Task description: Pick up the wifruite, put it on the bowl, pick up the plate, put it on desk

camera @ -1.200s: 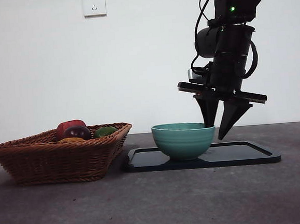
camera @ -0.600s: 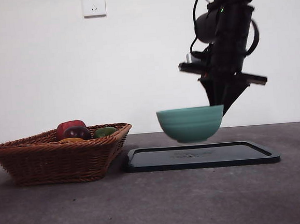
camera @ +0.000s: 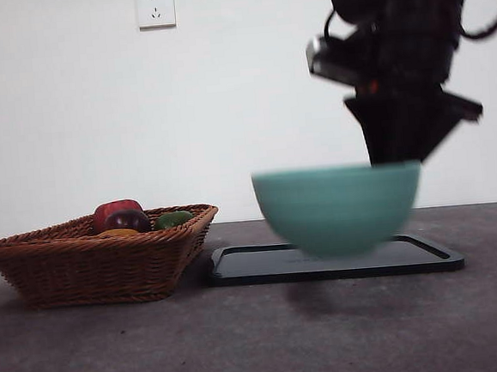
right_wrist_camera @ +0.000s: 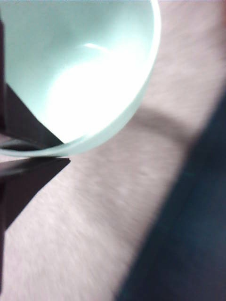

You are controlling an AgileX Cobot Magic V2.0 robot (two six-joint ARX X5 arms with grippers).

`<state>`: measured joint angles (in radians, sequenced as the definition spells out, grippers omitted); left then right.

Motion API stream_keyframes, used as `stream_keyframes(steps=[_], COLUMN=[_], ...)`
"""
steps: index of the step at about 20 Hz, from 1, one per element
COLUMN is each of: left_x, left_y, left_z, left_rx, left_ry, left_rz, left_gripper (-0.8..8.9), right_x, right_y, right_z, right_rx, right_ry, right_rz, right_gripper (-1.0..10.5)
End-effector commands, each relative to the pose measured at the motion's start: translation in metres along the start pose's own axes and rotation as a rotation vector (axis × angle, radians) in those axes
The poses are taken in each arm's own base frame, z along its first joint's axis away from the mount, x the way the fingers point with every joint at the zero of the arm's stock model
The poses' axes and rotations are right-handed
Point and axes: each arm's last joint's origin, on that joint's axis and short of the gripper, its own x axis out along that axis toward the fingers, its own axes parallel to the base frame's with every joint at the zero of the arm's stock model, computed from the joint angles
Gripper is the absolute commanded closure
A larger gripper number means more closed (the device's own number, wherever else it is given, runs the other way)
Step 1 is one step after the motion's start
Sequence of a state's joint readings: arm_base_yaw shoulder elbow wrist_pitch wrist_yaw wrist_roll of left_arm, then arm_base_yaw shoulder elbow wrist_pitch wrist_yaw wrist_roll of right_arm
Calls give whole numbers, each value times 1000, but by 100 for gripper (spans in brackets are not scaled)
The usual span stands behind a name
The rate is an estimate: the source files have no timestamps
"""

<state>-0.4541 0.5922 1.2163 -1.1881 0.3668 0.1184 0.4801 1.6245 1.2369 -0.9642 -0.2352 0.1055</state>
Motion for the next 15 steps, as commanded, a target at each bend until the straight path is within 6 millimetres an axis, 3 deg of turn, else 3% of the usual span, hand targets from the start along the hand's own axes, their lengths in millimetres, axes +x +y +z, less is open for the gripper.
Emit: stream_keyframes(steps=[1, 6, 13, 15], left_x=[-2, -2, -2, -2], left_y=[-1, -1, -1, -1], left_z=[2, 2, 2, 2], left_rx=[20, 20, 20, 20], left_ry=[-15, -15, -15, -15], left_rz=[-8, -8, -8, -8], left_gripper=[219, 219, 219, 219], right_x=[20, 45, 50, 50], right_y=[3, 7, 4, 4], right_z=[-5, -15, -20, -20], right_rx=[-3, 10, 21, 21], right_ry=[12, -12, 2, 2], right_rz=[4, 6, -15, -14], right_gripper=[938, 938, 920, 699])
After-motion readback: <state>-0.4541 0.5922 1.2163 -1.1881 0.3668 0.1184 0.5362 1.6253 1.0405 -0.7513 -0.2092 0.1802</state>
